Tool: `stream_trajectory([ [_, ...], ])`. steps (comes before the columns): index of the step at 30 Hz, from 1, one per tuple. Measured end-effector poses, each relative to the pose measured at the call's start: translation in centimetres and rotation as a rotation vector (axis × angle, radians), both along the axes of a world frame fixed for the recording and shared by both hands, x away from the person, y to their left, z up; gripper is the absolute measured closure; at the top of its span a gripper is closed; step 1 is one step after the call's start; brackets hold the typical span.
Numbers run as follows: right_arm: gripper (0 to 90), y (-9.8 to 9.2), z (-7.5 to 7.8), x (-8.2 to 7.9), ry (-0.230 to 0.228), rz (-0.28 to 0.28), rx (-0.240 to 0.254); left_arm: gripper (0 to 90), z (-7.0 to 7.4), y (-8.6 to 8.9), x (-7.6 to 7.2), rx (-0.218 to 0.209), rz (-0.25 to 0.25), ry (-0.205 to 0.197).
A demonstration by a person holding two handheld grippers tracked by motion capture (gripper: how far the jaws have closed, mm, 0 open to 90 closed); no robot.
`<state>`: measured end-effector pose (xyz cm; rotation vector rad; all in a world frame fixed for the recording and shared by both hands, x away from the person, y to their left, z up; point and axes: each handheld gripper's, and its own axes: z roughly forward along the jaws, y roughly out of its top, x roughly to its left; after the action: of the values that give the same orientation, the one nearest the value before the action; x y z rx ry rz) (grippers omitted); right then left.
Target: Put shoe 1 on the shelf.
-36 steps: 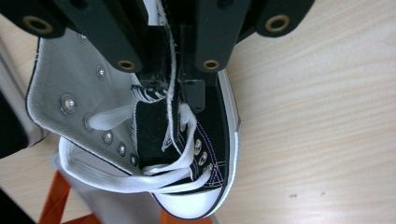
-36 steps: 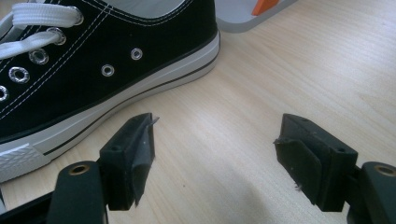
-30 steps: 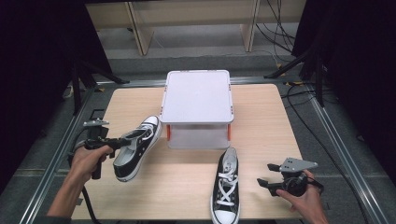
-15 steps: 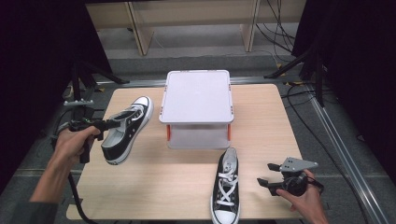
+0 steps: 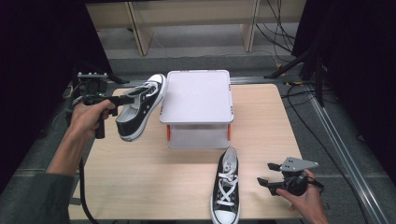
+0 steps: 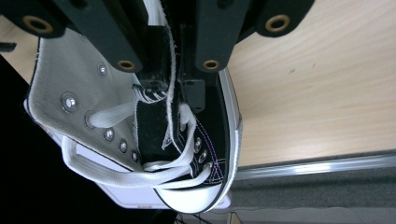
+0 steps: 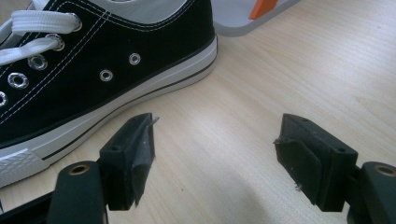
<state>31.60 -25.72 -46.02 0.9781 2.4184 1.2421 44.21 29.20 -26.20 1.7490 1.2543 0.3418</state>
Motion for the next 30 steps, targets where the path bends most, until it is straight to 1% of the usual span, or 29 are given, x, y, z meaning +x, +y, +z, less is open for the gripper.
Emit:
stream_trajectory([
  [2,28.2,0.0,0.0,0.0,0.001,0.000,0.005,84.4,0.3,-1.1,0.8,-0.002,-0.002,0.006],
  [3,28.2,0.0,0.0,0.0,0.001,0.000,0.005,84.4,0.4,-1.7,1.2,-0.002,-0.004,0.002],
  [4,28.2,0.0,0.0,0.0,0.000,-0.001,0.003,84.4,0.5,-2.3,1.6,-0.009,-0.004,0.005],
  [5,28.2,-0.1,0.0,0.0,-0.001,-0.001,0.003,84.4,0.5,-2.8,2.0,-0.011,-0.003,0.002],
  [7,28.1,0.0,0.0,0.0,0.000,0.000,0.005,84.4,0.6,-3.8,2.8,-0.015,-0.008,0.010],
  [9,28.2,0.0,0.0,0.0,-0.001,0.001,0.004,84.4,0.6,-4.8,3.6,-0.015,-0.001,0.008],
  [10,28.2,0.0,0.0,0.0,-0.001,0.001,0.004,84.4,0.5,-5.2,3.9,-0.013,-0.004,0.007],
  [13,28.1,-0.1,0.0,0.0,-0.002,0.003,0.003,84.4,0.6,-6.5,4.9,0.004,0.011,-0.001],
  [14,28.1,-0.1,0.0,0.0,-0.004,0.003,0.003,84.4,0.7,-6.9,5.2,0.011,0.010,0.006],
  [16,28.2,-0.1,0.0,0.0,-0.006,0.003,0.004,84.4,0.6,-7.7,5.8,0.001,0.019,0.000],
  [17,28.2,-0.1,0.0,0.0,-0.006,0.005,0.003,84.3,0.7,-8.0,6.1,0.014,0.013,0.009],
  [20,28.2,-0.1,0.0,0.0,-0.007,0.005,0.002,84.3,0.6,-9.2,6.9,0.026,0.021,0.008],
  [21,28.2,-0.1,0.0,0.0,-0.007,0.005,0.002,84.3,0.5,-9.9,7.3,0.026,0.028,0.011],
  [22,28.2,-0.1,0.0,0.0,-0.007,0.006,0.003,84.3,0.5,-9.9,7.3,0.026,0.028,0.011],
  [24,28.2,-0.1,0.0,0.0,-0.008,0.007,0.003,84.3,0.2,-10.4,7.8,0.023,0.037,0.016],
  [25,28.2,-0.1,0.0,0.0,-0.008,0.007,0.003,84.3,0.1,-10.6,8.0,0.028,0.039,0.018],
  [26,28.2,-0.1,0.0,0.0,-0.008,0.007,0.006,84.3,-0.1,-10.9,8.2,0.021,0.052,0.021],
  [30,28.2,0.0,0.0,0.0,-0.005,0.009,0.006,84.2,-0.8,-11.5,8.9,0.022,0.088,0.027],
])
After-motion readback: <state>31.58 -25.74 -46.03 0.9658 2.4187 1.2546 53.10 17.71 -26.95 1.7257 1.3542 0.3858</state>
